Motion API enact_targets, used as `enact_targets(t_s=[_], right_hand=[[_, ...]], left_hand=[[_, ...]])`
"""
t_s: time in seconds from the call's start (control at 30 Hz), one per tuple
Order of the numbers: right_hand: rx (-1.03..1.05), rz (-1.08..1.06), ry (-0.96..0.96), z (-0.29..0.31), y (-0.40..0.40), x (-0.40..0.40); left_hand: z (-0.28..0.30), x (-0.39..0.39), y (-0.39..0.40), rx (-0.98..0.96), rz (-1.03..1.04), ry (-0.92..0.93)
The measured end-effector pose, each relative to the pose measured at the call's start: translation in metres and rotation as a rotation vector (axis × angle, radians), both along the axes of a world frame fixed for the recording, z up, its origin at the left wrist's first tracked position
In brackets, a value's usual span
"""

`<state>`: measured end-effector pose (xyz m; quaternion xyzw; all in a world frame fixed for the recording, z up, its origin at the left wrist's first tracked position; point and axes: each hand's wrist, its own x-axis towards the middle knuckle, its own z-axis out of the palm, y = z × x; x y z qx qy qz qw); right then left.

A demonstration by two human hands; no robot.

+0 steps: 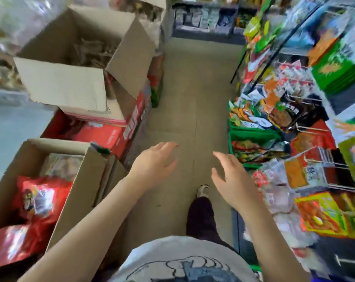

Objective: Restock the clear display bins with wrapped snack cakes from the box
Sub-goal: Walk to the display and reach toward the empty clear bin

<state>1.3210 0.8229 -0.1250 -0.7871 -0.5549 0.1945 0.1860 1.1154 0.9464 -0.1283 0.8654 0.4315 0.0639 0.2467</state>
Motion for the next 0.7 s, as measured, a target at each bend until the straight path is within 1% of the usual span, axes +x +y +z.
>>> enact_targets(t_s=[0.1, 0.2, 0.27, 0.33, 0.43, 0.5, 0.6, 0.7], right_hand=[[0.033, 0.086, 0.027, -0.016, 0.093, 0.050], [0.050, 0.225, 0.052, -0.009, 0.195, 0.094], [0.063, 0.325, 0.064, 0.002, 0.263, 0.115], [0.062, 0.408, 0.050, 0.017, 0.330, 0.124], [0.082, 0.544, 0.088, 0.036, 0.417, 0.114], [0.133, 0.649, 0.110, 0.044, 0.468, 0.097], [0.193, 0.816, 0.130, 0.044, 0.542, 0.069], [0.239, 0.943, 0.104, 0.040, 0.616, 0.037]], left_hand=[[-0.008, 0.040, 0.078, 0.013, 0.057, 0.025], [-0.001, 0.065, 0.151, 0.064, 0.137, 0.003], [0.012, 0.073, 0.195, 0.132, 0.199, -0.034], [0.026, 0.075, 0.238, 0.259, 0.275, -0.087], [0.038, 0.067, 0.292, 0.444, 0.446, -0.067], [0.032, 0.052, 0.323, 0.508, 0.585, -0.032], [0.015, 0.024, 0.370, 0.464, 0.847, 0.067], [0.000, -0.008, 0.409, 0.406, 1.098, 0.166]])
